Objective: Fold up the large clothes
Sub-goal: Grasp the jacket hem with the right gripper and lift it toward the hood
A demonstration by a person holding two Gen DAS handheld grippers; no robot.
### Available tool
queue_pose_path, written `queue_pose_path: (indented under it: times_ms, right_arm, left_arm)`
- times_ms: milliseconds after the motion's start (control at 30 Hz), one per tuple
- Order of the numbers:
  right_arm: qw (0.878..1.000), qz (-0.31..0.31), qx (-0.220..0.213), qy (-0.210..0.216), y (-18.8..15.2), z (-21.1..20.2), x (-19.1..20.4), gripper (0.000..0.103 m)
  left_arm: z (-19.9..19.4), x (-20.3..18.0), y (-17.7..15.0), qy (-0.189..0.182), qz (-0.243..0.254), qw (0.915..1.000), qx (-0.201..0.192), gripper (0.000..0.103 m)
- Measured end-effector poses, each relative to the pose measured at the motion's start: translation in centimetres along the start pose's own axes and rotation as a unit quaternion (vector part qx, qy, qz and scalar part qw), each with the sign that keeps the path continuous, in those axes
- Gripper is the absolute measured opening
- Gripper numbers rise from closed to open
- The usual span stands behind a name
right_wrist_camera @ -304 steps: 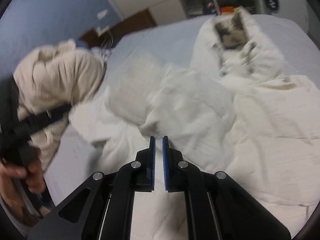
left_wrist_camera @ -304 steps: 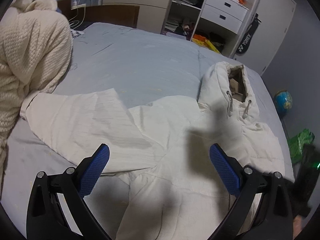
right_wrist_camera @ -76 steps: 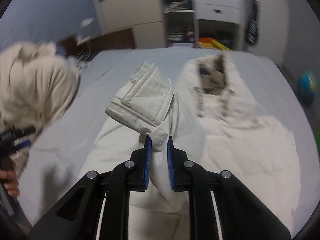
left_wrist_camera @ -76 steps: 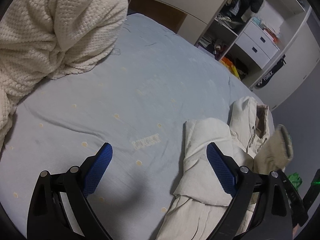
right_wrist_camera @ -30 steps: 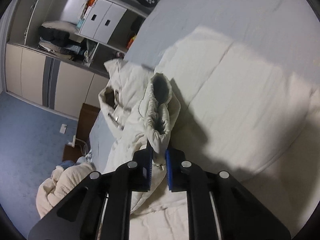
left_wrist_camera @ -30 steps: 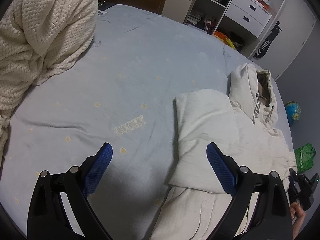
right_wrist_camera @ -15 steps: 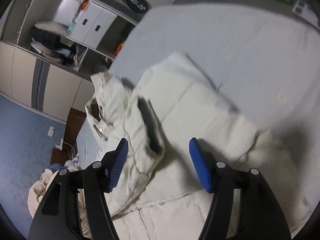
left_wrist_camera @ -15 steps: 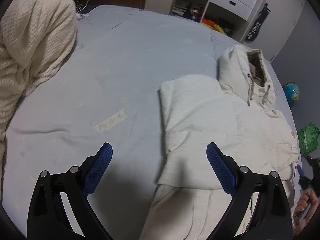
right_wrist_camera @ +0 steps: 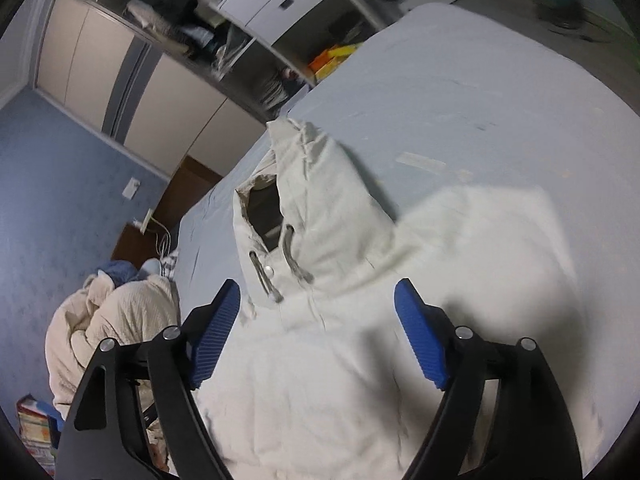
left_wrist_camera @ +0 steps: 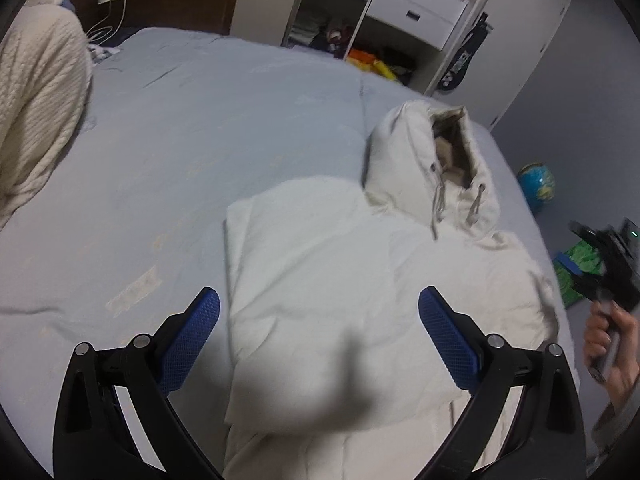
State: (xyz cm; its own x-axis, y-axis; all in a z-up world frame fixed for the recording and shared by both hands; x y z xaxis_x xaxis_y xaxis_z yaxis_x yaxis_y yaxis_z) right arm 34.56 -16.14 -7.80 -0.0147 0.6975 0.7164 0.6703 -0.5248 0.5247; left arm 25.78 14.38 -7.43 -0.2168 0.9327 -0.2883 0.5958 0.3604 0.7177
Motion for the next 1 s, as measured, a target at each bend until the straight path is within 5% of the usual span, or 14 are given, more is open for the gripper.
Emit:
queue_pose_path:
  times_ms: [467, 800, 1000]
  right_arm:
    - [0.999, -0.008, 0.047, 0.014, 7.5, 15.0, 0.6, 0.082]
    - [0.993, -0.027, 0.103, 0.056, 8.5, 21.2, 2.0, 0.083]
    - [0.992, -0.036, 0.117, 0.028, 8.2, 23.8, 0.1, 0.083]
  left_arm:
    - [2.5, 1.3, 2.3, -0.025, -0.053, 0.9981, -0.02, 0.096]
    - [3.3, 1.5, 1.6, -0.022, -0.049, 0.9985, -0.015, 0.096]
    - [3.8, 1.4, 1.1, -0.018, -0.036, 0.9992, -0.007, 0.096]
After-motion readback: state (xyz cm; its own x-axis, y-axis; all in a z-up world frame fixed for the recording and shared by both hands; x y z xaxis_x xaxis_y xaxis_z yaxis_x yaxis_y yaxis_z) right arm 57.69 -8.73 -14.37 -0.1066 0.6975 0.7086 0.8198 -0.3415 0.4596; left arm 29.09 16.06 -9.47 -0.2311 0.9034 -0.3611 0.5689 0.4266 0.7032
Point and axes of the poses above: each gripper's, at about its wrist camera, not at the fingertips, and z roughly the way its jaws point, x to its left, y to its top, the point moved 10 cm from there along z, roughly the way its jaws point, and after that the axes turned 10 degrees about -x, right-handed, at the moved point
